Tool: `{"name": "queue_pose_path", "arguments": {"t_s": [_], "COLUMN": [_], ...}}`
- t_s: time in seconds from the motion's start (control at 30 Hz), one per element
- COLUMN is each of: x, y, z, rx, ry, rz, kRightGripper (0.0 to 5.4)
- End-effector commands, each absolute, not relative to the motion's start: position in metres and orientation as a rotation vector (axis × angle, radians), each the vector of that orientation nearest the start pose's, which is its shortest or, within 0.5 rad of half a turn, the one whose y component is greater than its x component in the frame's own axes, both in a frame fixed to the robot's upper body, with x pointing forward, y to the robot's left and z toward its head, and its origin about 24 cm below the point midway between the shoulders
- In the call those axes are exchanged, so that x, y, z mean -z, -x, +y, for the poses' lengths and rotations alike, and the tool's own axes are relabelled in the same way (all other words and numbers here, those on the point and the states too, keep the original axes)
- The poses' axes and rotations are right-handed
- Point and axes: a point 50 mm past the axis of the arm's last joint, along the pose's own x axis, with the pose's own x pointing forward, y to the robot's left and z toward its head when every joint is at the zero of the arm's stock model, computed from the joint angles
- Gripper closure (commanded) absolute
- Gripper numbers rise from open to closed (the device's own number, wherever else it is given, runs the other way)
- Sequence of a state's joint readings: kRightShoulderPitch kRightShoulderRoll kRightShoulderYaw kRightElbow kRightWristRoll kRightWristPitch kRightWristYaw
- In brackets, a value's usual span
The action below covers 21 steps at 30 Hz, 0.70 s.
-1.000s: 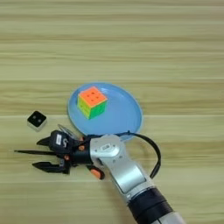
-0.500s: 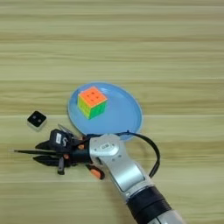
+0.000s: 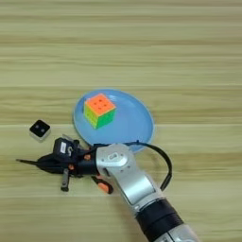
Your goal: Move the objects on the table
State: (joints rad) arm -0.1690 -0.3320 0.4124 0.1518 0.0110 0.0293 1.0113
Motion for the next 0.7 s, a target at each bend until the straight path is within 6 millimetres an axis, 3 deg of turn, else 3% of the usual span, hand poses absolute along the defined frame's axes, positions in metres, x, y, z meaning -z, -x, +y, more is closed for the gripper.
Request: {"name": "queue_pose_path", "arguments": {"t_s": [0.03, 0.4, 0.7], "x": [-0.026, -0.029, -0.049], "y": [-0.243, -0.249, -0.253], "z": [-0.096, -0.098, -0.102], "rx": [-1.333, -1.305, -1.278], "ry": [0.382, 0.38, 0.372], "rz": [0.244, 0.223, 0.146], "kRightGripper": [5.11, 5.11, 5.11]}}
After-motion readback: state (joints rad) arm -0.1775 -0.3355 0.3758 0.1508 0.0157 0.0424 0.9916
